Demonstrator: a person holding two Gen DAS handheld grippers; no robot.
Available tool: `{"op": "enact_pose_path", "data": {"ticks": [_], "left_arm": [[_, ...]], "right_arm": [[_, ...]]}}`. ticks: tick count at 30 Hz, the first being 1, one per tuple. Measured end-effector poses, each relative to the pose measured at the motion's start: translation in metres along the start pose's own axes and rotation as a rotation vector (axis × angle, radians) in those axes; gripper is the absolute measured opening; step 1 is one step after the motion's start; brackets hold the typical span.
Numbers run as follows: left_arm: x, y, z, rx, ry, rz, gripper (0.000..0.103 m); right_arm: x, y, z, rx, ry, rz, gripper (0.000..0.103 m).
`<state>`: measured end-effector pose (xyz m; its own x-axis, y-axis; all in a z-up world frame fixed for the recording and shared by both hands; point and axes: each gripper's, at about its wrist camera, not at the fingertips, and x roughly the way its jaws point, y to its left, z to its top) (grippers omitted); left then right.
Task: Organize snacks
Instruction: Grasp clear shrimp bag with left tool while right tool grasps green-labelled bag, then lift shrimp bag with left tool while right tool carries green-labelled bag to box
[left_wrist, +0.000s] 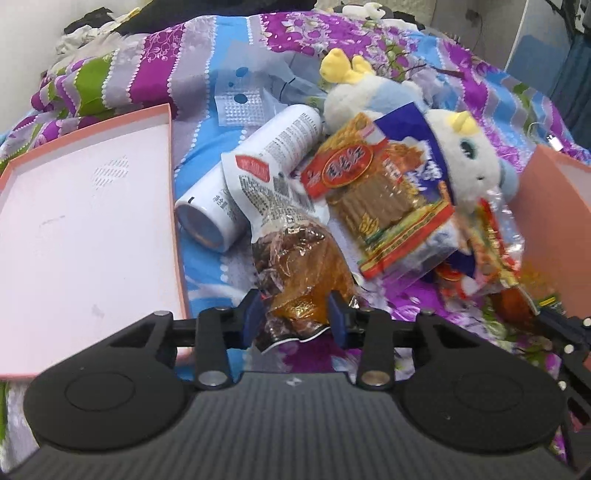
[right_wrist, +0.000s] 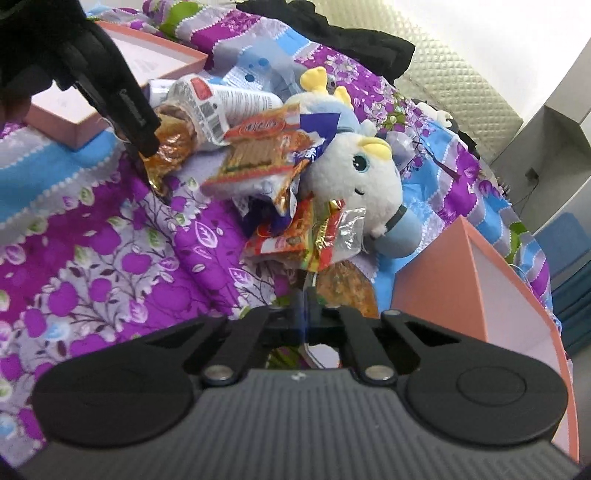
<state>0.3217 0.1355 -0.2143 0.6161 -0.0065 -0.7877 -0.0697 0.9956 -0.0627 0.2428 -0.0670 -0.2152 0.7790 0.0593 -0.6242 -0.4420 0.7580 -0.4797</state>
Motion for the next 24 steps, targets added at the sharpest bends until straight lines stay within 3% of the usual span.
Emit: {"op": "enact_pose_path", "data": {"ticks": [4,16,24], "left_arm": [[-0.027,-0.004,-0.013,-0.007,-0.012,-0.015,0.041],[-0.100,-0.010,-0.073,-0.035,0.012,-0.058,0.038],[-0.146,-0.014,-0.126,-0.086,0.029,-0.084,0.038]], "right_arm": [[-0.019,-0.010,-0.008,0.106,-0.011,0.000,0.003],[-0.093,0.011,-0.034,0.117,-0.033,0.030,0.003],[-0.140,0.040,-0.057,0.120,-0.048,0.101,0.003]]}}
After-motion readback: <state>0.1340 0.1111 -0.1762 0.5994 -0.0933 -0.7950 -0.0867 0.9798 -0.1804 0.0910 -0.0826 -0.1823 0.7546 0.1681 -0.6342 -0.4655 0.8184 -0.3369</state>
